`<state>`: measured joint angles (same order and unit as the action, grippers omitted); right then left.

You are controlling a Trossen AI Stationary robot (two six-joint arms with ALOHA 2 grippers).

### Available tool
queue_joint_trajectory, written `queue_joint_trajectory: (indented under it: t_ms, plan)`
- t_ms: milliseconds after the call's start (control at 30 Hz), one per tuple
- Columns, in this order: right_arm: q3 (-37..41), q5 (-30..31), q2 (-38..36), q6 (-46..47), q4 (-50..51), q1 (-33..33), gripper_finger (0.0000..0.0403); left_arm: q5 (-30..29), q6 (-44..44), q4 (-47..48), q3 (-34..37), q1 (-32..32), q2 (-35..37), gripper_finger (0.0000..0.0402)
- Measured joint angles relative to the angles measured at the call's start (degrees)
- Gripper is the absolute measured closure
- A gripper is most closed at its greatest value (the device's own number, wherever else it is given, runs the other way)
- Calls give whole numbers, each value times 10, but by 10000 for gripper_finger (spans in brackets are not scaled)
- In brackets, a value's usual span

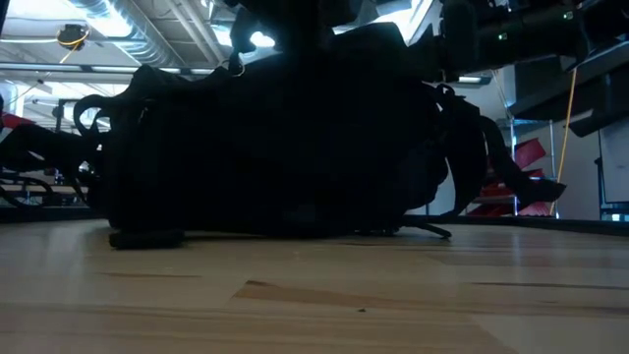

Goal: Unpack backpack
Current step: Close the black backpack

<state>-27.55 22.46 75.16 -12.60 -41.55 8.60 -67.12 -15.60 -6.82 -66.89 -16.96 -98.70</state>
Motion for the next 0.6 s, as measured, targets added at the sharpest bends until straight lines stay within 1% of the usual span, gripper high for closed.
queue_joint_trajectory:
  t_ms: [167,333,533,600]
  plan:
    - [0,3,0,-7,2,0,398,-13,1,6,0,0,0,401]
    - [0,4,0,-12,4,0,398,-34,1,35,0,-1,3,402]
    - [0,11,0,-16,4,0,398,-49,-49,96,0,-1,13,401]
    - [3,19,-1,-25,10,1,398,-82,-69,132,2,-4,24,400]
